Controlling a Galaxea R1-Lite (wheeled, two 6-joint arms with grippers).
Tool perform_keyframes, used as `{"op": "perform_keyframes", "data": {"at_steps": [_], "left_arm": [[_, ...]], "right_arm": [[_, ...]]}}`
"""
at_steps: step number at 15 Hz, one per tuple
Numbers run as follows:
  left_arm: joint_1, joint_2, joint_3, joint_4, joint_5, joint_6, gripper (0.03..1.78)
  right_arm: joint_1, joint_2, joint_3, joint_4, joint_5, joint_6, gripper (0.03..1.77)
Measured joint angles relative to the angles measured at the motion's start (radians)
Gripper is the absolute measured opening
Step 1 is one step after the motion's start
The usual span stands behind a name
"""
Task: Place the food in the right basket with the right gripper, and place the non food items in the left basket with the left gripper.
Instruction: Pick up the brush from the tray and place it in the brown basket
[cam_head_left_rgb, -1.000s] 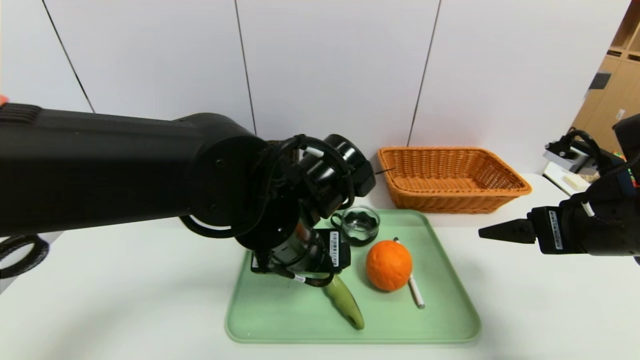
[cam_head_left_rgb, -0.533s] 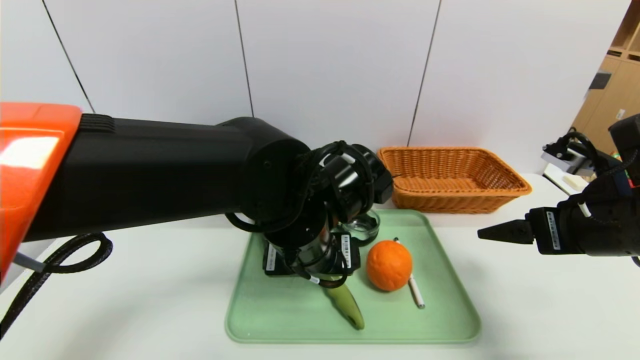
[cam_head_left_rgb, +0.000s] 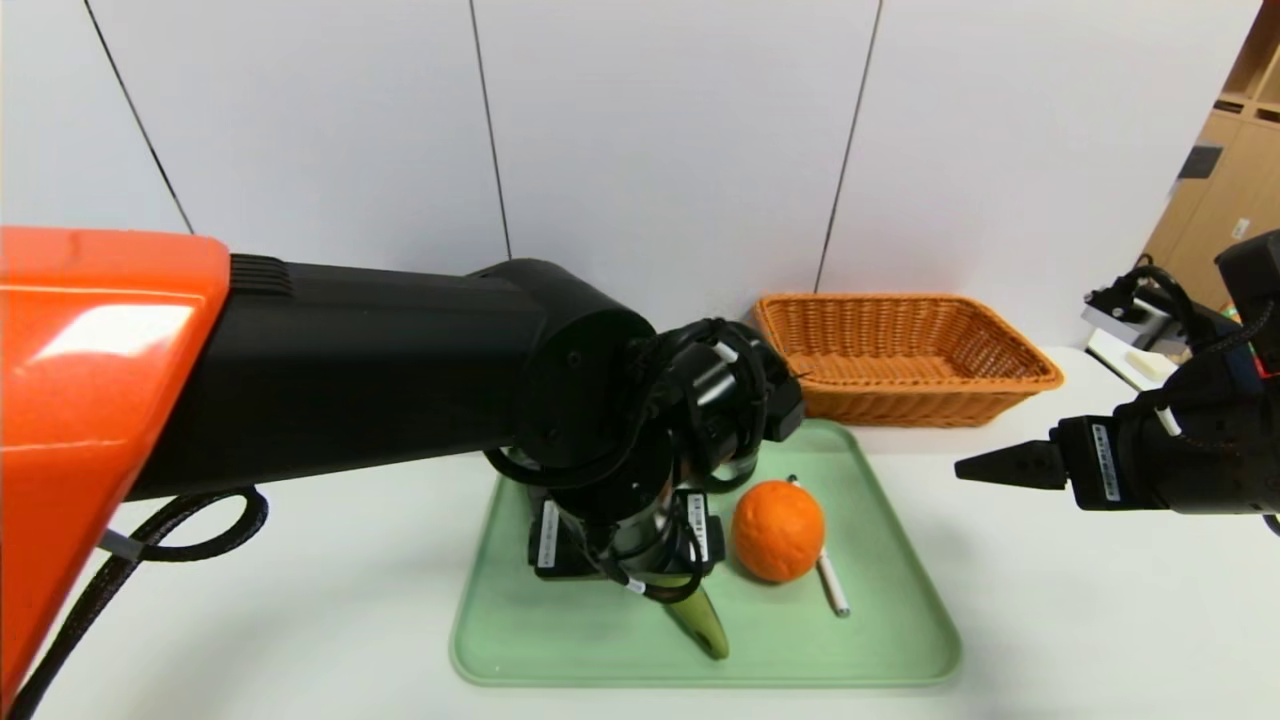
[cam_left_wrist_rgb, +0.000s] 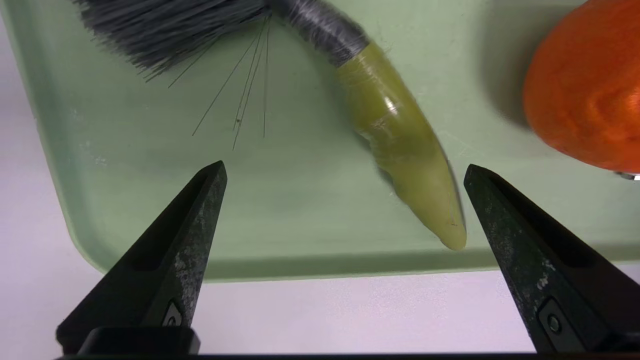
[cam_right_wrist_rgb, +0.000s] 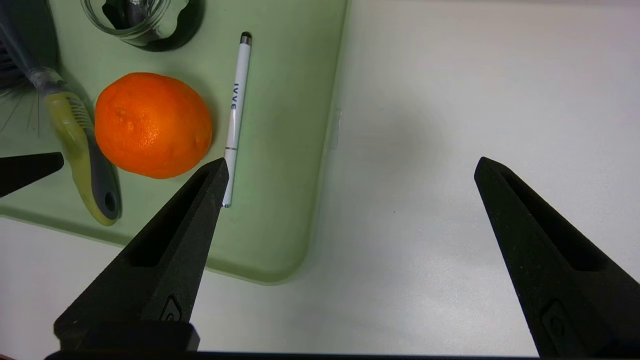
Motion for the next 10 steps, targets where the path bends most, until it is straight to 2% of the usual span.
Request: {"op": "perform_keyframes", "data": {"at_steps": [5,10], "left_arm": [[-0.024,0.018,-0.029,0.121,0.013,-0.081,1.69],[-0.03,0.021,-0.137,0.2,0.013,-0.093,1.69]], "right_arm": [[0.015,0.002,-0.003,-0.001,0.0,0.0,1.7],[0.026,0.009,-0.001,0.0,0.0,0.001,1.7]]}}
